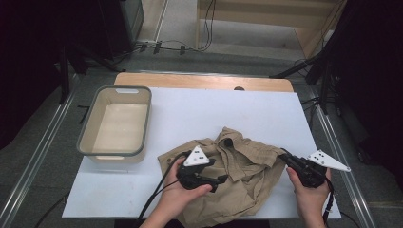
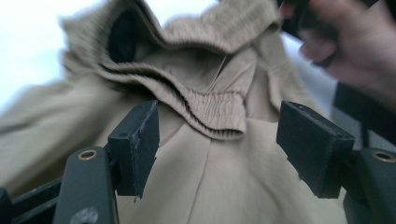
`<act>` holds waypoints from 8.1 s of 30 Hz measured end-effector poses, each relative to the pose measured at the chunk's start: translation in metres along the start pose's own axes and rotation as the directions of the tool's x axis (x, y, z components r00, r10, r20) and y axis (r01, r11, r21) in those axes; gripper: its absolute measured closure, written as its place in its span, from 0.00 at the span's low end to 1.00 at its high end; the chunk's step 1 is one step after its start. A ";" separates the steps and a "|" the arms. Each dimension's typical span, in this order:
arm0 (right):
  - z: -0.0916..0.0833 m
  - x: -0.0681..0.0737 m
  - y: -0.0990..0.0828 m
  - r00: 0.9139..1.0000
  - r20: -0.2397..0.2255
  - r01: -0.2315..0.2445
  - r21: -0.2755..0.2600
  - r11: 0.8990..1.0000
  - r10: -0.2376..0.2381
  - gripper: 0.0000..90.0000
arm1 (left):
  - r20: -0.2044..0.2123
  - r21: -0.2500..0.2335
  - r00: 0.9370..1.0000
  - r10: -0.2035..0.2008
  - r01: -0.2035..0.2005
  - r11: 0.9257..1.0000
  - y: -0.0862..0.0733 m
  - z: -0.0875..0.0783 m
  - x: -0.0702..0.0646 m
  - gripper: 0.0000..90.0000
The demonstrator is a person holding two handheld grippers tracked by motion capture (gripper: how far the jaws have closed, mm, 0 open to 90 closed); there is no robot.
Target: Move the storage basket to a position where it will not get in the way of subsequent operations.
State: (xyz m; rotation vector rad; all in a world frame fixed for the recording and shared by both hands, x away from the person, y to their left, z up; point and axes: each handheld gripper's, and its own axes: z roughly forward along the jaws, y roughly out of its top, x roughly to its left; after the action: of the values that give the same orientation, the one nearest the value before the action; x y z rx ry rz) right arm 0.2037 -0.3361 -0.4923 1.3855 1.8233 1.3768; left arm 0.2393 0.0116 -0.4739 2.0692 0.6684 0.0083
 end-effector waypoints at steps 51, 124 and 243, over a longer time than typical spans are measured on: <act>-0.003 -0.012 0.000 1.000 -0.003 -0.028 -0.014 1.000 0.028 0.95 | -0.118 -0.094 0.991 -0.064 0.052 0.994 0.042 -0.028 0.061 0.78; 0.011 0.067 -0.022 0.995 -0.099 0.028 0.143 0.989 -0.014 0.27 | -0.157 0.078 0.962 0.222 -0.212 0.974 -0.014 0.016 -0.051 0.16; 0.048 -0.053 0.027 0.987 -0.083 0.150 0.183 0.972 -0.137 0.20 | -0.316 0.014 0.933 -0.175 0.189 0.982 -0.006 -0.006 0.131 0.24</act>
State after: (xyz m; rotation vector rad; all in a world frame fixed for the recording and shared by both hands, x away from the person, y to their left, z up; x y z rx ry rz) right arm 0.2746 -0.3637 -0.4966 1.2795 2.1030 1.2191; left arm 0.3463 0.0793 -0.5077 2.0597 1.0625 0.2228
